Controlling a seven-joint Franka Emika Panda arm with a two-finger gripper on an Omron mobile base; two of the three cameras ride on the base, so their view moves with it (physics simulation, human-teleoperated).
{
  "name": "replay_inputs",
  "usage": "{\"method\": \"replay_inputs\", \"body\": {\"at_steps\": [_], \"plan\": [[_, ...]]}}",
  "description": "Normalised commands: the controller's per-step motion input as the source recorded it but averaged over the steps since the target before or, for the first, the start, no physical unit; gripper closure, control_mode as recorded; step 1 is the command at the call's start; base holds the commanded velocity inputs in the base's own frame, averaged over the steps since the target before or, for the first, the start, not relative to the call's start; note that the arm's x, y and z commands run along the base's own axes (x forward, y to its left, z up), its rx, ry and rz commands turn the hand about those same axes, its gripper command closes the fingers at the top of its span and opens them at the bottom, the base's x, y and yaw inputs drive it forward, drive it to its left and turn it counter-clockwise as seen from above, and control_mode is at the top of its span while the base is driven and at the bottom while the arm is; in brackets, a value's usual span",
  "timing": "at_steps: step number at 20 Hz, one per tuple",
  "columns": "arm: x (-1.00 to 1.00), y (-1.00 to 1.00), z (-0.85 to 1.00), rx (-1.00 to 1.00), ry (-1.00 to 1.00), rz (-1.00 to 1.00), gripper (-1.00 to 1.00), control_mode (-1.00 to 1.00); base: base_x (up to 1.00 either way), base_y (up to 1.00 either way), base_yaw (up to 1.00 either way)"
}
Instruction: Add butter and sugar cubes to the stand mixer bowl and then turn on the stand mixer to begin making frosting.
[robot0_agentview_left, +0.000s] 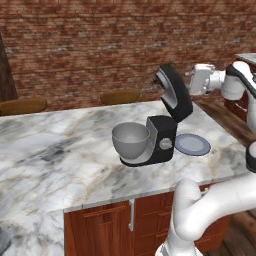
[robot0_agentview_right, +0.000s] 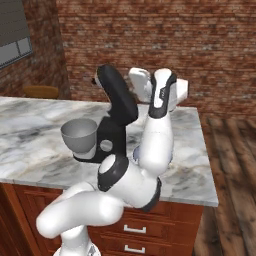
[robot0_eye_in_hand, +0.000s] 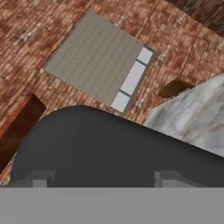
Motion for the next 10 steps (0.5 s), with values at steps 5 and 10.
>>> {"method": "replay_inputs", "body": {"at_steps": [5,10], "plan": [[-0.22,1.0,-0.08,-0.43,0.0,0.0,-1.0,-1.0,0.0,0.0,0.0],[-0.31,1.0,-0.41,-0.52,0.03,0.0,-1.0,-1.0,0.0,0.0,0.0]]}}
